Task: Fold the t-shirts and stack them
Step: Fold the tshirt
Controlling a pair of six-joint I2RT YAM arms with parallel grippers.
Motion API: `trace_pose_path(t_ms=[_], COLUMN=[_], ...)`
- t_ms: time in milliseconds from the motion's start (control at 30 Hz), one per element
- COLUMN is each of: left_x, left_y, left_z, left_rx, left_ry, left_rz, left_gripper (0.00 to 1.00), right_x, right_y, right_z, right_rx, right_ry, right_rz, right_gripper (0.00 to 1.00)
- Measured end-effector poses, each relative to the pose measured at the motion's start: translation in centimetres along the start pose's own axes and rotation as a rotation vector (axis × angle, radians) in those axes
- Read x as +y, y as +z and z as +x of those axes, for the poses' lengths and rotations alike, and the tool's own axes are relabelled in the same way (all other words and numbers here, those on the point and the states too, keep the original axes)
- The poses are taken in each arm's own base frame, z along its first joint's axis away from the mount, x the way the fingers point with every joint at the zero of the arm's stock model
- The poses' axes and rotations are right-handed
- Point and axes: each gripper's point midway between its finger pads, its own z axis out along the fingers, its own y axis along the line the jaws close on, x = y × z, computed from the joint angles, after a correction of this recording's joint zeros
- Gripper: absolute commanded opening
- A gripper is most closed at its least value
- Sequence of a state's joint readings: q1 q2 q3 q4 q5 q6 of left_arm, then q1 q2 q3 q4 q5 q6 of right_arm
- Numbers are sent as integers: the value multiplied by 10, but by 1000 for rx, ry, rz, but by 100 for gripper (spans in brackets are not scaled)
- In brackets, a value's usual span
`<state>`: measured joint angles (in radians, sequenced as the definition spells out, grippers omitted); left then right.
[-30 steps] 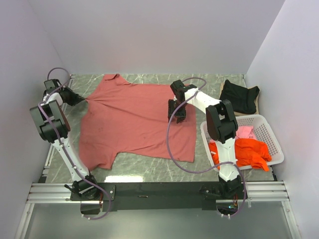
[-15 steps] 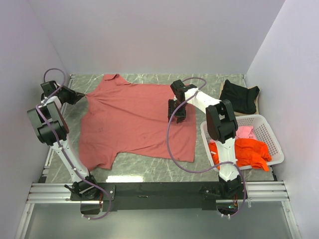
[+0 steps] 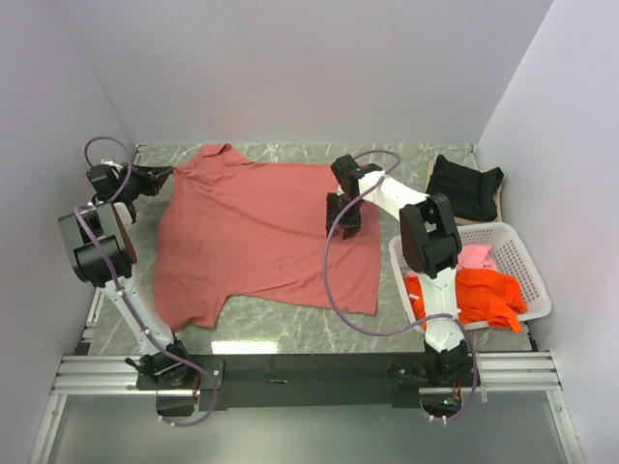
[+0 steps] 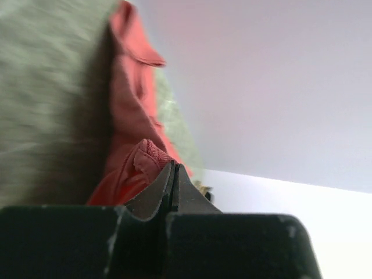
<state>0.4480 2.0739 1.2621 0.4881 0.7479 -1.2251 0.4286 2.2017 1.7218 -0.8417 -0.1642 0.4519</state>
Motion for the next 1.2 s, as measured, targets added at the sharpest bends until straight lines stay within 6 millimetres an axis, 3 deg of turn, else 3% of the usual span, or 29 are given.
trace_pose_path(t_ms=[333, 433, 567, 600, 633, 700, 733, 867, 967, 1067, 1133, 1200], left_x=[-59, -58, -40, -36, -31, -24, -23, -25, -25, -29, -37, -47], left_y=[0, -1, -1, -2, -3, -4, -5, -19, -36, -52, -55, -50], left_z=[20, 22, 22, 20, 16, 4, -5, -36, -49, -47, -34, -8], left_rx=[49, 54, 40, 29, 11, -38, -69, -179, -244, -266, -253, -209], left_ry=[-36, -28, -6, 6, 28, 78, 118, 245, 325, 403, 472, 543], left_rz=[235, 230, 117, 82, 35, -66, -116, -281, -389, -466, -493, -493], left_gripper=[0, 0, 3, 7, 21, 31, 47, 71, 78, 79, 79, 79], right_x=[0, 0, 0, 0, 0, 0, 0, -2, -7, -12, -16, -18], right_y=[0, 0, 0, 0, 0, 0, 0, -1, -3, -5, -5, -5], right_z=[0, 0, 0, 0, 0, 0, 0, 1, 5, 9, 10, 10], right_rx=[1, 1, 1, 1, 1, 1, 0, -8, -13, -14, -16, -17], right_ry=[0, 0, 0, 0, 0, 0, 0, -2, -3, -3, -4, -4], right_rz=[-1, -1, -1, -1, -1, -1, -2, 1, 14, 33, 50, 62], right_gripper=[58, 58, 58, 58, 58, 58, 58, 58, 58, 58, 58, 58])
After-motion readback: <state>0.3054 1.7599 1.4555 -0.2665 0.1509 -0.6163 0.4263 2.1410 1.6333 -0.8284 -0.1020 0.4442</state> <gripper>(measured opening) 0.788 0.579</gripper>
